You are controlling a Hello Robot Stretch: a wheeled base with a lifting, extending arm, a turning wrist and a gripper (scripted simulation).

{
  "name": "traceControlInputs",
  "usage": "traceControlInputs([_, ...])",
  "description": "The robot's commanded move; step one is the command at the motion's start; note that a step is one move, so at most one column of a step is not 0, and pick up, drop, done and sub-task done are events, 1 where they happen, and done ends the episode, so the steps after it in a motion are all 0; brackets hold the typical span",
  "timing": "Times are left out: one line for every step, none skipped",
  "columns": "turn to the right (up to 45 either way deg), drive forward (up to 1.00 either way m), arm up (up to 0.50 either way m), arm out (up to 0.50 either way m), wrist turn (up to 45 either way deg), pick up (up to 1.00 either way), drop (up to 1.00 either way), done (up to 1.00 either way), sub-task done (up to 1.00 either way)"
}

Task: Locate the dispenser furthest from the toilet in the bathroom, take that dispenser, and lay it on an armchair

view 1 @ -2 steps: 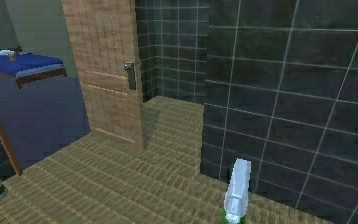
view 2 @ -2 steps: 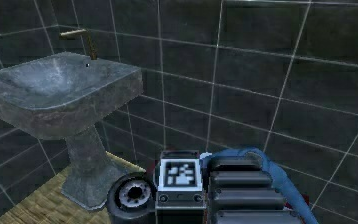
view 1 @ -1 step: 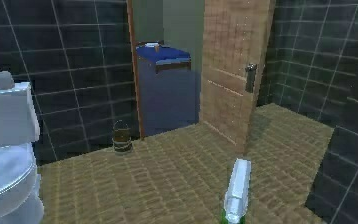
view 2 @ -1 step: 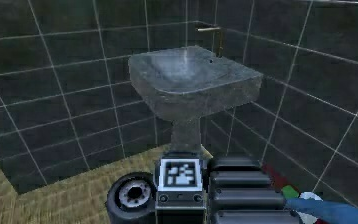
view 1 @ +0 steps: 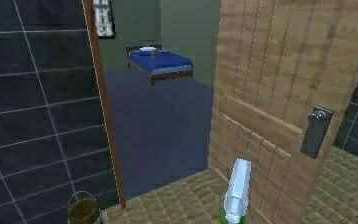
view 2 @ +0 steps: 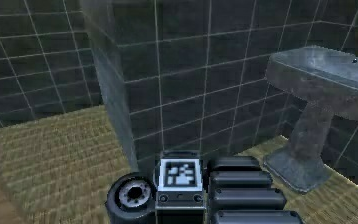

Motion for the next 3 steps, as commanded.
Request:
traceControlInputs([0.0, 1.0, 0.0, 0.0, 0.0, 0.0, 0.0, 0.0, 0.0])
traceControlInputs([-9.0, 0.0, 0.0, 0.0, 0.0, 0.0, 0.0, 0.0, 0.0])
traceControlInputs([0.0, 0.35, 0.0, 0.0, 0.0, 0.0, 0.0, 0.0, 0.0])
